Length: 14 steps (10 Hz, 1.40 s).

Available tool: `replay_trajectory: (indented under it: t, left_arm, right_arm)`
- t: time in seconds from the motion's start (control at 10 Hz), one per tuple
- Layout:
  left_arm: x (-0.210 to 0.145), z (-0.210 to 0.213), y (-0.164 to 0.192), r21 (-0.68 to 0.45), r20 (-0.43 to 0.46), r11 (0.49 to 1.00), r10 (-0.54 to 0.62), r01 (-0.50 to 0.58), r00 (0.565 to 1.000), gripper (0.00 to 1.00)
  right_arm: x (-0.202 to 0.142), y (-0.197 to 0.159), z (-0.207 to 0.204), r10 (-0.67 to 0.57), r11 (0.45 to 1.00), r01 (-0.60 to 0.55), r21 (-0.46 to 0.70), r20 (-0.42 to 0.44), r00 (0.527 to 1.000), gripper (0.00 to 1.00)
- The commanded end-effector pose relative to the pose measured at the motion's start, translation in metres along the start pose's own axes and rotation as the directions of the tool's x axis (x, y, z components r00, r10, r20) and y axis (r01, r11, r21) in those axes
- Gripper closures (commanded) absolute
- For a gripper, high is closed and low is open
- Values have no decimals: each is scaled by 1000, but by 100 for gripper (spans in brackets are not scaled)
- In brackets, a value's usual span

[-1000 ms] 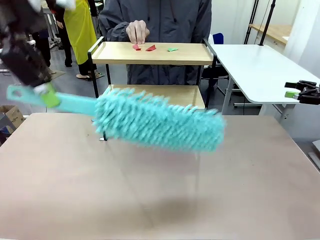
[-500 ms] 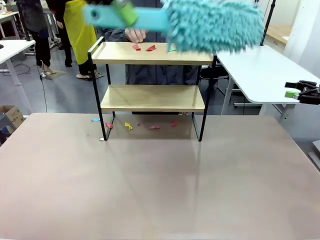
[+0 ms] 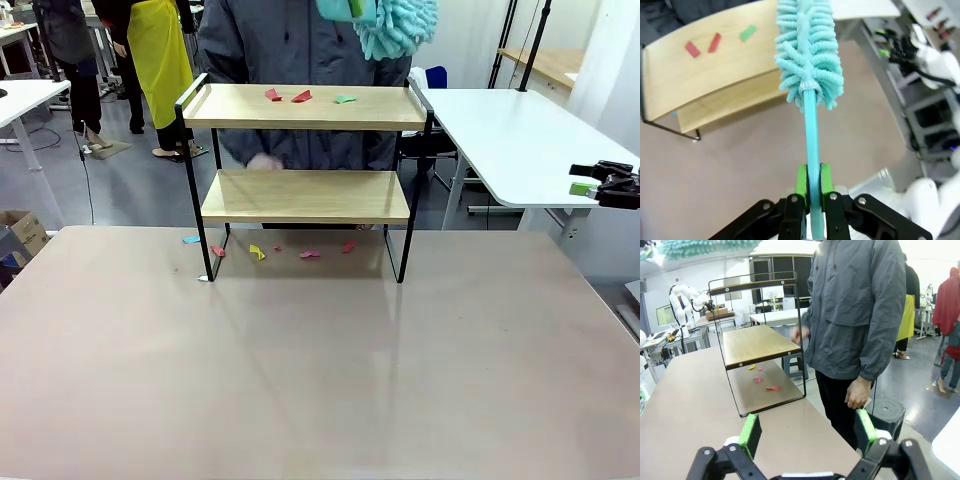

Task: Clean the shelf.
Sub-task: Clean the specific section of the Shelf indicated by the human with the Duster.

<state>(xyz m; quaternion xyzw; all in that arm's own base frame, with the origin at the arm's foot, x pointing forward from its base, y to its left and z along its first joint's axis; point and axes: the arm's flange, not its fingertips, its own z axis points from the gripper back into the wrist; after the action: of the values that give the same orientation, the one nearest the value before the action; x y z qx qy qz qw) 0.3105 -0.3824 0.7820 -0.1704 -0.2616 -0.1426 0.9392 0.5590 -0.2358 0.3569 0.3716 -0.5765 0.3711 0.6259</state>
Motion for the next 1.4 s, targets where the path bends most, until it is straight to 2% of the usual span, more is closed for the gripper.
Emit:
replay_trajectory:
  t: [0.0, 0.1, 0.2, 0.5, 0.9, 1.1, 1.3]
  left_arm:
    - [27, -12, -26, 95, 41, 993, 61, -65, 997, 87]
    - [28, -20, -25, 111, -8, 993, 27, -26, 1000, 87]
    - [8, -14, -8, 49, 21, 998, 32, -33, 999, 87]
    - [16, -27, -15, 71, 10, 997, 33, -34, 999, 87]
    - [14, -77, -37, 119, 153, 984, 112, -130, 982, 87]
    - [12, -96, -39, 81, 201, 980, 162, -181, 966, 87]
    - [10, -114, -38, 84, 186, 977, 179, -197, 966, 87]
  right_arm:
    - [5, 2, -2, -12, 1000, 12, -3, -7, 1000, 0]
    - [5, 2, -2, -12, 1000, 12, -3, -7, 1000, 0]
    - [5, 2, -2, -12, 1000, 12, -3, -7, 1000, 0]
    - [5, 2, -2, -12, 1000, 12, -3, -7, 1000, 0]
    - [5, 2, -2, -12, 1000, 12, -3, -7, 1000, 0]
    - [5, 2, -2, -12, 1000, 12, -3, -7, 1000, 0]
    - [5, 2, -2, -12, 1000, 12, -3, -7, 1000, 0]
